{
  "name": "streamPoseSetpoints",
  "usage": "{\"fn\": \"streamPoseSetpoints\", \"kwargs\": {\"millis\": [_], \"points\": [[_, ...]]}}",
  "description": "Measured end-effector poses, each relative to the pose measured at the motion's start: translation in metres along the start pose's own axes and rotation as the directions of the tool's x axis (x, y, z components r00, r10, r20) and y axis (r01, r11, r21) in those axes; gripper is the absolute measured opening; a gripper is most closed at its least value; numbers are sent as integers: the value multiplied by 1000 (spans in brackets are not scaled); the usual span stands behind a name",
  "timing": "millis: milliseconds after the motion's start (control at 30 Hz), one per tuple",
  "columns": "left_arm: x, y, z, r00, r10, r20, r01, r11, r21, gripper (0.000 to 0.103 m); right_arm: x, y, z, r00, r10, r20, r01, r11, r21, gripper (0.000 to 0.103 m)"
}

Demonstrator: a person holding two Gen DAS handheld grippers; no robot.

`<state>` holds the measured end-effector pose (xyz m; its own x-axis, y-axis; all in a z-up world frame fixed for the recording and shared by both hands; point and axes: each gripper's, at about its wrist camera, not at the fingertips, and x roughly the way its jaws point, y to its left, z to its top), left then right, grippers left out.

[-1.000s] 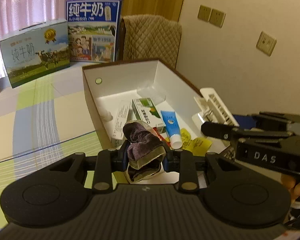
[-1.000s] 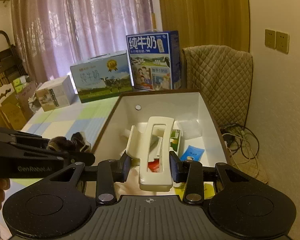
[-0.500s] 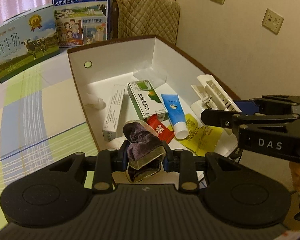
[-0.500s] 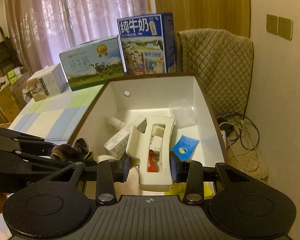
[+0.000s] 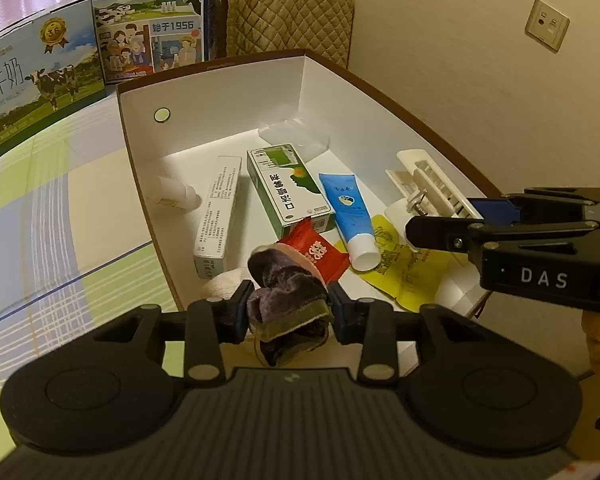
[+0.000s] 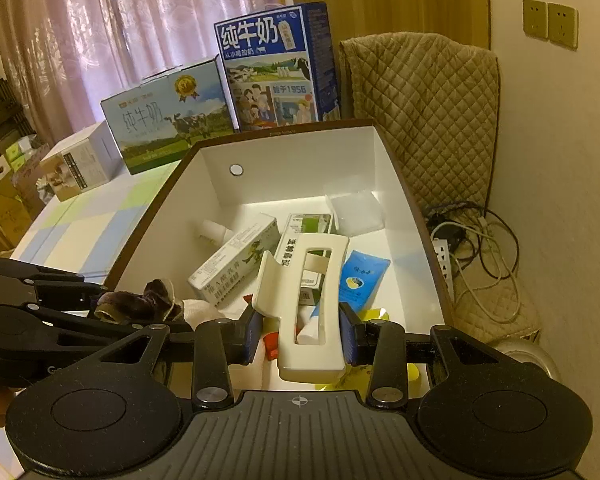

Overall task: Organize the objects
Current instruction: 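Carry the white clip and dark cloth with both tools over the brown box, then open both tools to drop the clip and cloth into the box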

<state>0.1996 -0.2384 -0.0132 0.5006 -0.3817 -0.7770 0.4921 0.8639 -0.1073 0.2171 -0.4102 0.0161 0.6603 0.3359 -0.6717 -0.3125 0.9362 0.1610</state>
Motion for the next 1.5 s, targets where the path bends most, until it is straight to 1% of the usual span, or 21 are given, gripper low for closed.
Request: {"fn": "streamPoseSetpoints", "kwargs": {"millis": [167,233,267,300,333,433,533,667,800,900,967,1167,1300,1367,1467,1500], "points": [[-1,-2,0,1000,-6,8,6,1000,11,49,-1,0,-1,1000,-2,2,2,1000,6,37],[-2,-2,1,1000,-7,12,7,1000,9,50,0,0,-1,1000,1,0,-1,1000,7,36],[-3,-1,1,1000,-9,15,9,1000,8,53,0,0,-1,1000,1,0,-1,1000,6,36],[-4,-1,1,1000,-7,18,7,1000,7,59,-1,0,-1,1000,1,-1,-1,1000,7,37],[-5,-1,1,1000,1,20,-1,1000,5,61,0,0,-1,1000,3,-3,-3,1000,7,36],[-8,2,3,1000,-4,31,4,1000,2,61,0,1,0,1000,12,-8,-12,1000,6,37],[-11,7,5,999,11,39,-11,1000,-10,62,3,4,0,999,26,-22,-26,1000,4,37],[-17,14,6,999,-10,51,11,999,-35,62,8,9,-2,998,38,-43,-39,999,-13,37],[-25,17,7,998,-10,67,13,999,-42,62,15,16,-2,996,68,-52,-69,997,-31,37],[-27,20,8,997,-17,73,22,998,-58,62,20,22,-2,997,55,-55,-59,996,-61,39],[-29,20,8,997,-21,76,25,998,-61,62,21,24,-3,999,31,-44,-34,996,-81,43],[-31,21,7,996,-27,80,32,997,-65,62,18,14,0,999,20,-40,-21,999,-35,48],[-33,21,7,996,-23,84,29,997,-70,63,10,9,2,999,21,-45,-22,1000,-20,50],[-34,20,7,996,-23,85,29,997,-71,64,6,7,2,999,25,-45,-26,999,-18,52],[-38,21,7,996,-13,91,20,997,-74,69,1,7,2,999,20,-47,-21,999,-24,53],[-40,21,7,995,-11,94,18,997,-76,69,-2,7,2,999,18,-45,-20,999,-26,53]]}}
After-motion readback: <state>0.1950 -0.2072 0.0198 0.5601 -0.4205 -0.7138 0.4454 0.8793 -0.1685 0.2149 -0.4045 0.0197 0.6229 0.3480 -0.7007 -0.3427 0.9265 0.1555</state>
